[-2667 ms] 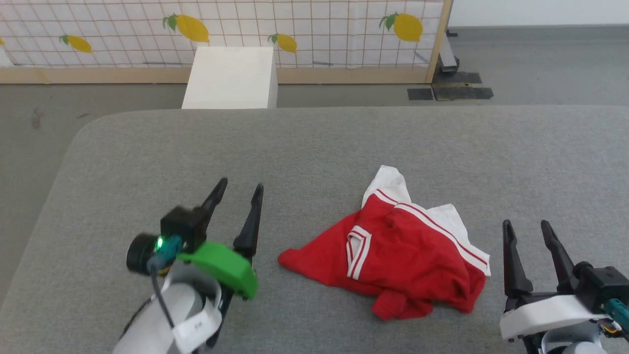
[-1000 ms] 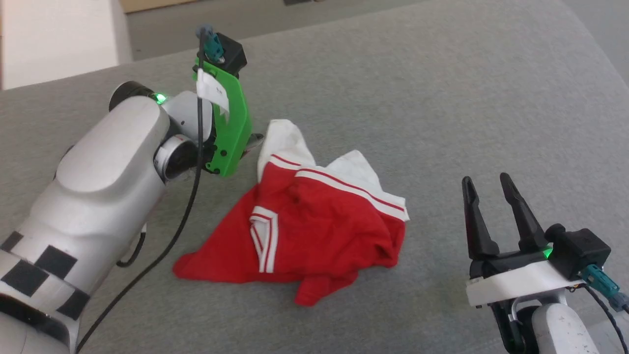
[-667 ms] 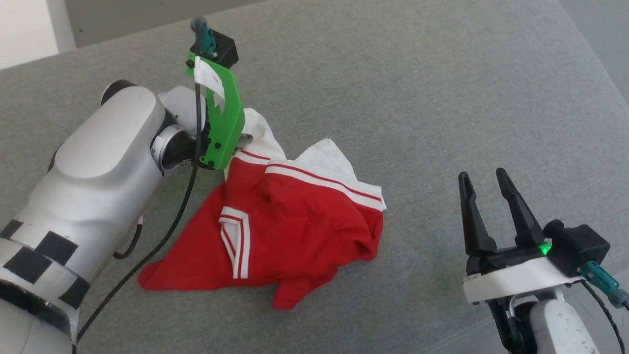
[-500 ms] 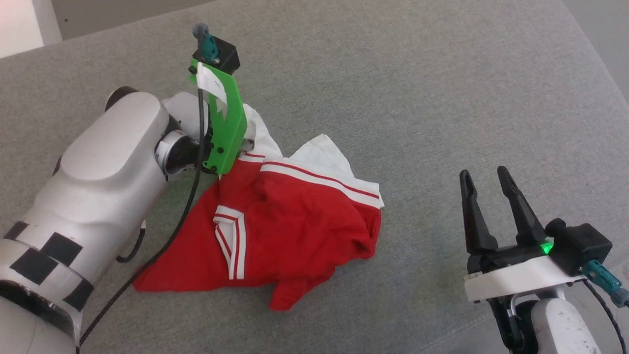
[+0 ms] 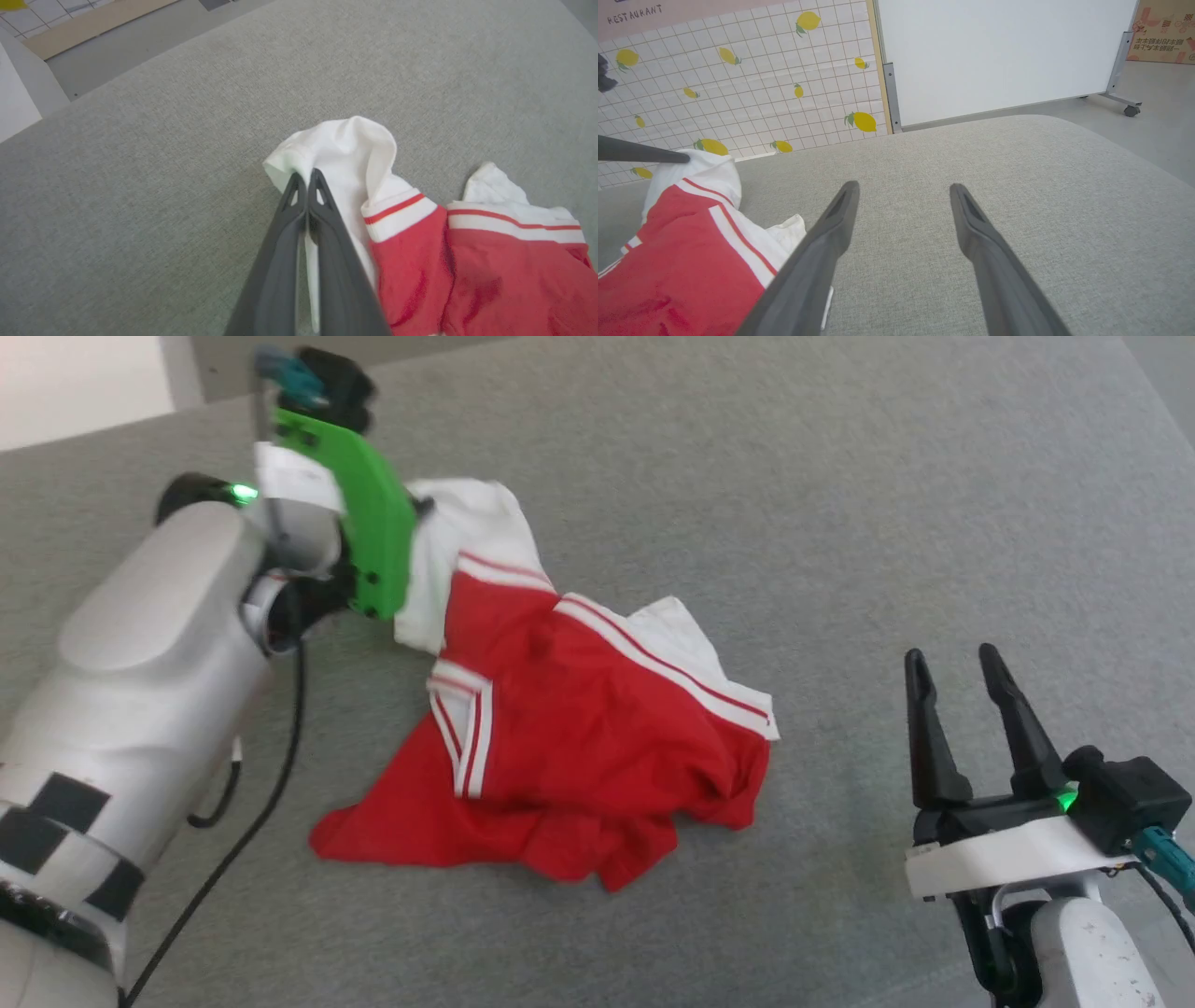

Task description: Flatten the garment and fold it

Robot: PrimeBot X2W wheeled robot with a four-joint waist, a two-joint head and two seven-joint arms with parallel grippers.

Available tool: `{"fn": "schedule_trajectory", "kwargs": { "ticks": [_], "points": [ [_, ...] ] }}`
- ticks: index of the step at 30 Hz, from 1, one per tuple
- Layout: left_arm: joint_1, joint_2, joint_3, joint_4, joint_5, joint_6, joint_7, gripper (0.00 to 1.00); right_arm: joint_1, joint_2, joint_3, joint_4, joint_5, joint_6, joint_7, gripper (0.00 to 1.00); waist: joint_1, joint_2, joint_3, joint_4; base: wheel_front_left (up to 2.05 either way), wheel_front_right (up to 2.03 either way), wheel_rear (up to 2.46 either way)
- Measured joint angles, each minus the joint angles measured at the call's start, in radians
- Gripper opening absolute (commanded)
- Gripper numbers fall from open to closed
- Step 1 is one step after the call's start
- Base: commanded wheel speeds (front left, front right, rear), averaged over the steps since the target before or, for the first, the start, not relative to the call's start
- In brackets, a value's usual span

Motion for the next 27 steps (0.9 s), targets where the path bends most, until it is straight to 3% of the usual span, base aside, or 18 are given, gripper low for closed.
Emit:
{"fn": "schedule_trajectory", "kwargs": {
  "ticks": [4, 8, 16, 17, 18, 23, 27],
  "points": [
    [0.029, 0.034, 0.055, 0.011, -0.003, 0.013, -0.131, 0.0, 0.009, 0.0, -0.018, 0.0, -0.03, 0.0, 0.0, 1.0, 0.0, 0.0, -0.034, 0.043, 0.0, 0.0, 0.0],
    [0.138, 0.082, 0.106, -0.002, -0.022, 0.075, -0.246, 0.0, 0.037, 0.0, -0.033, 0.002, -0.055, 0.0, 0.0, 1.0, 0.0, 0.0, -0.077, 0.109, 0.0, 0.0, 0.0],
    [0.407, 0.155, 0.161, -0.077, -0.097, 0.159, -0.368, 0.0, 0.065, 0.0, -0.037, 0.006, -0.068, 0.0, 0.008, 1.0, -0.0001, 0.0, -0.146, 0.201, 0.0, 0.0, 0.0],
    [0.442, 0.16, 0.162, -0.089, -0.103, 0.17, -0.379, 0.26, 0.07, 0.0, -0.04, 0.006, -0.07, 0.0, 0.009, 1.0, 0.0, 0.0, -0.154, 0.212, 0.0, 0.0, 0.0],
    [0.472, 0.162, 0.162, -0.099, -0.107, 0.18, -0.392, 1.0, 0.075, 0.0, -0.043, 0.006, -0.072, 0.0, 0.01, 1.0, 0.0, 0.0, -0.161, 0.223, 0.0, 0.0, 0.0],
    [0.545, 0.156, 0.158, -0.166, -0.099, 0.204, -0.487, 1.0, 0.085, 0.0, -0.048, 0.009, -0.078, 0.0, 0.02, 1.0, -0.0001, 0.0, -0.194, 0.265, 0.0, 0.0, 0.0],
    [0.547, 0.158, 0.156, -0.258, 0.012, 0.211, -0.665, 1.0, 0.091, 0.0, -0.063, 0.009, -0.079, 0.0, 0.031, 1.0, -0.0001, 0.0, -0.217, 0.291, 0.0, 0.0, 0.0]
  ]
}}
